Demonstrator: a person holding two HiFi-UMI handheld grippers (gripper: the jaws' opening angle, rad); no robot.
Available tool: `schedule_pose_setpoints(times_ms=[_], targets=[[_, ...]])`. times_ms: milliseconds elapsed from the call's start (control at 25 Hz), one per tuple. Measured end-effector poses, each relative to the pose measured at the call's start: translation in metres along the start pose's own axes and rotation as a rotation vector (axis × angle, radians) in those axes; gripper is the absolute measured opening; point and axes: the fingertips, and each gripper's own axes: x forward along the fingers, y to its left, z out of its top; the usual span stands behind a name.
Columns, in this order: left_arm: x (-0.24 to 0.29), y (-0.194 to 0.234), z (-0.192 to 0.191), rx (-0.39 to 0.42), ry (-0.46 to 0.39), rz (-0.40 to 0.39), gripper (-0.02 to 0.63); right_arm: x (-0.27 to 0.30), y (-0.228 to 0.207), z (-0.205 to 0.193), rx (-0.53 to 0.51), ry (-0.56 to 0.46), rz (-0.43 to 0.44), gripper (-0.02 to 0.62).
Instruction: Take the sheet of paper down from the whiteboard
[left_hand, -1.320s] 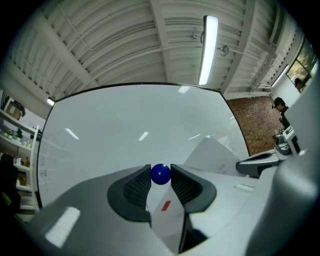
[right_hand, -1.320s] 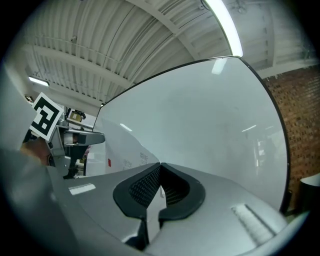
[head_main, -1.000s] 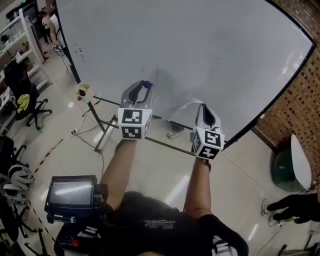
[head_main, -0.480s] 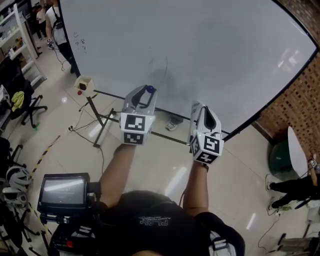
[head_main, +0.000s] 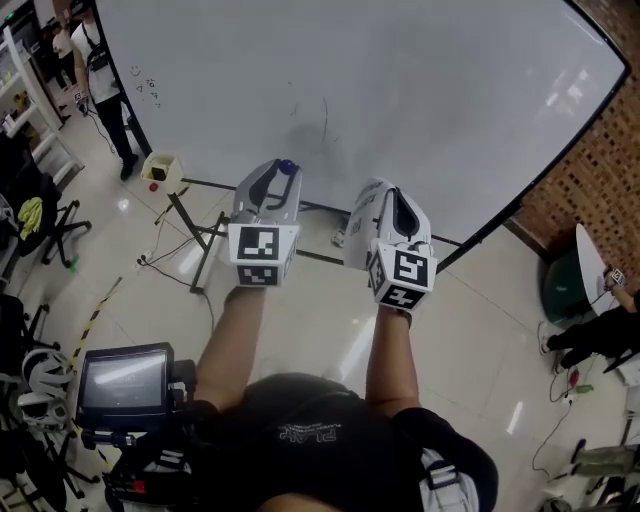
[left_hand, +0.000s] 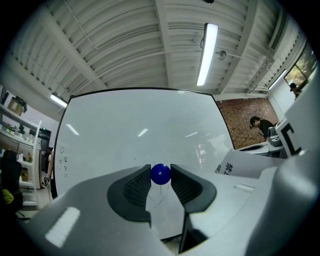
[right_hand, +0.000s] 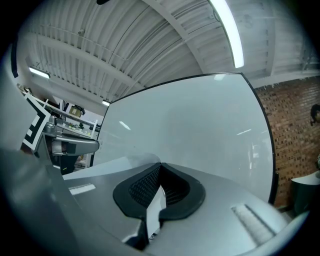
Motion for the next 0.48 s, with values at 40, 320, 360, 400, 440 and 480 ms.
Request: schedule_pose_setpoints(times_ms=[40, 320, 360, 400, 440, 480], targets=[[0.0, -0.001, 0.0, -0.003, -0.002, -0.003, 0.124, -0.001, 0.002, 0.001, 0.0, -0.002, -0.001, 0.012], [0.001, -0.006, -0.003, -0.027, -0.007, -0.023, 0.124, -0.01, 0.015, 0.002, -0.008, 0.002, 0.011, 0.012], [0.001, -0.008, -0.003, -0.029, -0.005, -0.026, 0.124, -0.011, 0.016, 0.001, -0.009, 0.006, 0.014, 0.012], [0.002, -0.009, -0.004, -0.029, -0.003, -0.028, 0.124, -0.011, 0.016, 0.0, -0.01, 0.009, 0.015, 0.012], [0.003, -0.01, -0.004, -0.029, -0.001, -0.031, 0.124, -0.011, 0.016, 0.0, -0.009, 0.01, 0.016, 0.012], [0.004, -0.011, -0.004, -0.029, 0.0, -0.033, 0.124, -0.011, 0.017, 0.0, -0.008, 0.01, 0.017, 0.012]])
